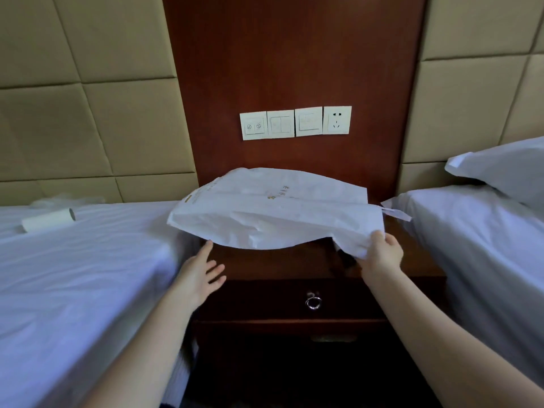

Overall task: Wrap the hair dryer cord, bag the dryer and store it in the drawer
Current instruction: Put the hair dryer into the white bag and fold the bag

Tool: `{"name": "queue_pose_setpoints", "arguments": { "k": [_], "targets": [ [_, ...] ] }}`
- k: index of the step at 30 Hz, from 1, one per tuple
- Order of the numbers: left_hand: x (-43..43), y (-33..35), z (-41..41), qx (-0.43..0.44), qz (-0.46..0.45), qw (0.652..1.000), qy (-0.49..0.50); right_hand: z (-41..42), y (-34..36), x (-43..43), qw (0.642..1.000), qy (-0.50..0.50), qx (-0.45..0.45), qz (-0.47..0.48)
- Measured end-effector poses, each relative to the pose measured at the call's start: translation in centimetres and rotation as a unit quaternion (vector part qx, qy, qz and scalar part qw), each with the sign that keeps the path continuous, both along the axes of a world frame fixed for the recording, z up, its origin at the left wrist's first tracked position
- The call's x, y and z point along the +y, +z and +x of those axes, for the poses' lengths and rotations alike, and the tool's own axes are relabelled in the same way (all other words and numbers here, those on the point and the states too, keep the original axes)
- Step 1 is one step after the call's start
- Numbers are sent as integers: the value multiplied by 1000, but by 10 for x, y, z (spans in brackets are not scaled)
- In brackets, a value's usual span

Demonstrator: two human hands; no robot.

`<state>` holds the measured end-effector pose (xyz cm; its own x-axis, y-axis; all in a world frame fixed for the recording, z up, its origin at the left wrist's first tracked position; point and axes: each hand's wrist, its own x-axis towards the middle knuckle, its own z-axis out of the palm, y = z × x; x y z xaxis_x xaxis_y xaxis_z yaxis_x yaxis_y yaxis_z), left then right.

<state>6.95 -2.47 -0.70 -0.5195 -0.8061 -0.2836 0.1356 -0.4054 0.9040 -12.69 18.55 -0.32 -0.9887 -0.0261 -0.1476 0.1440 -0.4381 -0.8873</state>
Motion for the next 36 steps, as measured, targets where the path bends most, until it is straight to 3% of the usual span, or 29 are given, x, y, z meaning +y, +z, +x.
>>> {"name": "queue_pose_setpoints", "arguments": {
  "k": [4,7,9,13,16,22,25,29,33,36],
  "targets": [
    [9,2,-20,-32,-21,998,-47,13,2,-11,979,181,-1,95],
    [4,1,-33,-52,-22,997,-56,12,3,-3,920,329,39,207],
    [-1,-3,-41,-75,-16,996,-38,7,6,4,895,380,38,229],
    [-7,-9,-53,-88,2,993,75,-2,8,6,907,374,54,183],
    [-9,-2,-64,-52,30,996,67,0,7,3,909,366,87,181],
    [-10,25,-83,-7,71,995,67,15,13,-3,854,424,153,259],
    [-9,24,-85,16,47,993,103,15,18,-3,854,427,163,249],
    [-16,26,-76,60,-33,983,171,17,21,-4,871,387,189,236],
    [-28,54,-63,-18,-285,931,227,25,23,-16,875,293,255,290],
    [-37,72,-49,-26,-382,895,227,36,20,-33,879,259,271,294]
  ]
}}
